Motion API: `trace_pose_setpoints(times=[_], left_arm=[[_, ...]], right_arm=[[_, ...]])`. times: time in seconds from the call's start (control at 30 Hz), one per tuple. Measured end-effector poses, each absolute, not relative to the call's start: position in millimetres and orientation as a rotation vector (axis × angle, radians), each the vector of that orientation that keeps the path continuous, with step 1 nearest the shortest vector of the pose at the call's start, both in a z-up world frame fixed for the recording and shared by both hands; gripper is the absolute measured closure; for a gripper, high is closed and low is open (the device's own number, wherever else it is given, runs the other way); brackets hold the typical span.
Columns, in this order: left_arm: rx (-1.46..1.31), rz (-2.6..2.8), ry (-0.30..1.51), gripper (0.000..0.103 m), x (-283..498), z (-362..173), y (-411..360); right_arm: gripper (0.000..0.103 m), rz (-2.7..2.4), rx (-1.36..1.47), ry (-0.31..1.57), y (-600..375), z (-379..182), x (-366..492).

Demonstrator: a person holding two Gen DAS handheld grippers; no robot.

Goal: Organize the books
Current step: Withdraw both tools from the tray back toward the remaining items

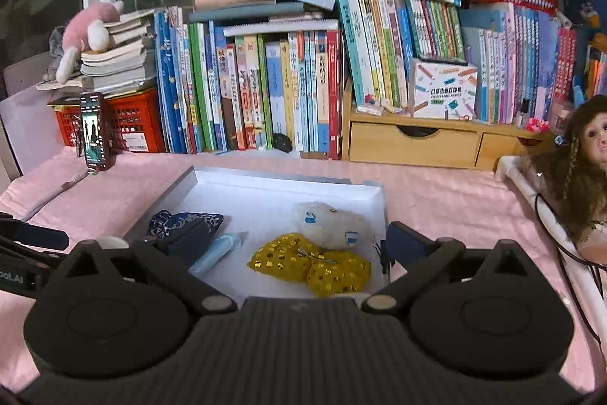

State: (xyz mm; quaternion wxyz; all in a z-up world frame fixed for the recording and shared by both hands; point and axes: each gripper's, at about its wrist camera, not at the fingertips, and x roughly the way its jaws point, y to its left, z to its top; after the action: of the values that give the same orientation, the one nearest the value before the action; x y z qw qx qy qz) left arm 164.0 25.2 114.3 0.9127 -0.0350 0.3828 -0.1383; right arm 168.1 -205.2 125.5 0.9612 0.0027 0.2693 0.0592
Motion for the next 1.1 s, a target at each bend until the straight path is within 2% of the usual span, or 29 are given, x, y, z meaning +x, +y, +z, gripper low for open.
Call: trace_pose_setpoints(times=[0.77, 1.1], left_arm=[[-0.060, -0.304, 0.671, 0.010, 74.9, 83.8, 31.1], [-0.019, -0.212, 0.563, 0.009, 50.1, 60.8, 36.8]], right_arm=[[0.000, 0.172, -0.028, 0.385, -201.8, 113.8, 73.3], [0.000, 0.187, -0.012, 0.333, -197.2, 96.6, 44.0]])
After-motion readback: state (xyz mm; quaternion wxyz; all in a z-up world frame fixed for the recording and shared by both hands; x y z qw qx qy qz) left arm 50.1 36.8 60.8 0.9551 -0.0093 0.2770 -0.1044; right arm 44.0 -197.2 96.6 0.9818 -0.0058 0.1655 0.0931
